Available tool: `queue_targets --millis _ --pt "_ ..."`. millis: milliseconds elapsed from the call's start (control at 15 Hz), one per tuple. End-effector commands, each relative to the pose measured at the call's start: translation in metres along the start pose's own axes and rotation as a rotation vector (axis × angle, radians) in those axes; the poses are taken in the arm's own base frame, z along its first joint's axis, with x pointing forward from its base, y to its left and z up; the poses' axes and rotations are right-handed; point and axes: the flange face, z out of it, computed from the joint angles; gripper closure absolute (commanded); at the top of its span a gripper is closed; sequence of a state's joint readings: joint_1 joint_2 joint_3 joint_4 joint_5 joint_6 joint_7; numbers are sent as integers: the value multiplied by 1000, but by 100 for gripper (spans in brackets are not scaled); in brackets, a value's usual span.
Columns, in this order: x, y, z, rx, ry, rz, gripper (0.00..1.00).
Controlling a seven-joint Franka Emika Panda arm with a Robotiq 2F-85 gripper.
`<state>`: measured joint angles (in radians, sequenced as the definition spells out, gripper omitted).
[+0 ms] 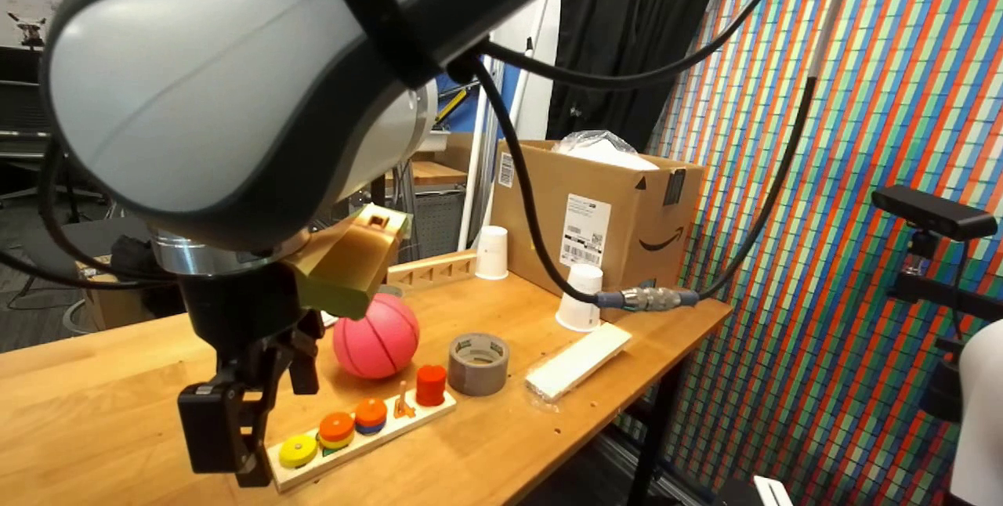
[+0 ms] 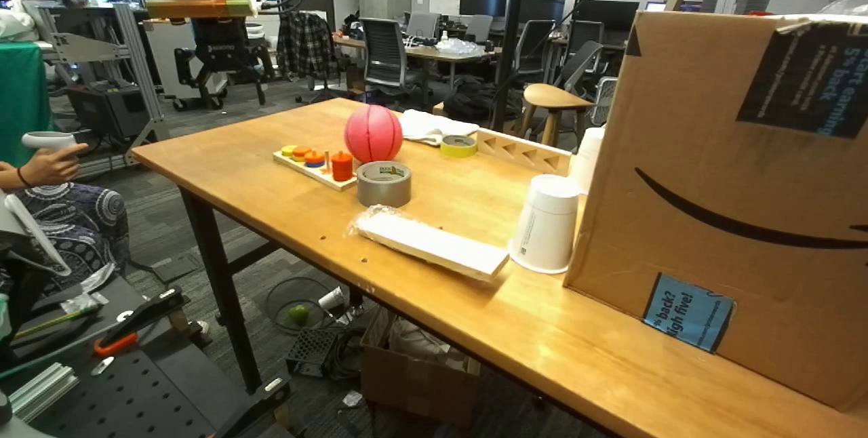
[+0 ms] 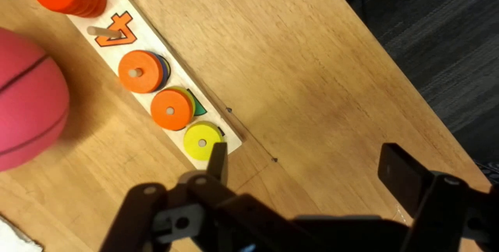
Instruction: Roll the ball up and down the table
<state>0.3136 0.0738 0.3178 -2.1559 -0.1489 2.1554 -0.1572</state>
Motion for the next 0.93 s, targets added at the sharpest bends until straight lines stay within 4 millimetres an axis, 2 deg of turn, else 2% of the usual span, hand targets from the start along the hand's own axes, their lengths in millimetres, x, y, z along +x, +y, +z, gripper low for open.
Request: queue_targets --millis 0,267,467,733,867 --pt "23 9 -4 13 7 -3 0" --pt "51 36 7 39 -3 25 0" --pt "67 73 21 44 -29 69 0" --pt "75 126 38 57 -69 144 0" --pt "80 147 40 66 -81 175 0"
